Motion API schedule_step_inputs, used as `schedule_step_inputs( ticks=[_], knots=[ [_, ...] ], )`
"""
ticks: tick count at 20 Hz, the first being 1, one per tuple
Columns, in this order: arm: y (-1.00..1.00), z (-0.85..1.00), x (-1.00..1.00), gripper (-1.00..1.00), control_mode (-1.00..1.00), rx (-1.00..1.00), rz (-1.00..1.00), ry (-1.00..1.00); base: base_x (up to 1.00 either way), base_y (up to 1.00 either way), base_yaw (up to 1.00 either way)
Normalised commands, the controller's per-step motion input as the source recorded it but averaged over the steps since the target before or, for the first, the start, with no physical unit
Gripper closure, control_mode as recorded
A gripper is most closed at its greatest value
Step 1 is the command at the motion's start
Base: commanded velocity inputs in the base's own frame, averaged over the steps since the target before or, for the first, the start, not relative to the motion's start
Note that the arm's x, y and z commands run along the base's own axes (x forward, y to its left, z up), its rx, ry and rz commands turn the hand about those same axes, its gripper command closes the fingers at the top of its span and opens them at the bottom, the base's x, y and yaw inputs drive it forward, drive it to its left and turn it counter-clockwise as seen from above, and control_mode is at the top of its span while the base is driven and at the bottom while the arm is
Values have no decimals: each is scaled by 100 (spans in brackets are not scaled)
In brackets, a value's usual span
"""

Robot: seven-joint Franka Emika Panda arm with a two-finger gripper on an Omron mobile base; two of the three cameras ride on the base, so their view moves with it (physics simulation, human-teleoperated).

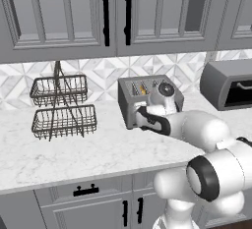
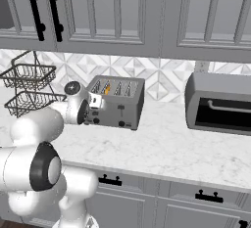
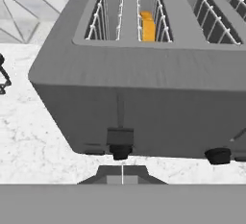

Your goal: Start the toaster. Once the lever pops up, take the bread to the plate on the dining counter.

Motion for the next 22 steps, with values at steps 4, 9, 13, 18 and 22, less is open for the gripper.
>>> schedule_step_inputs(
  ticks=[4,9,13,18,22],
  knots=[
    [-24,97,-60,100,-100,-6,1,-13,0,0,0],
    [-28,100,-31,100,-100,-4,0,2,0,0,0],
    [-31,93,-6,100,-100,-2,0,9,0,0,0],
    [-4,14,-1,100,-100,0,0,1,0,0,0],
    [0,0,14,100,-100,0,0,0,0,0,0]
  ],
)
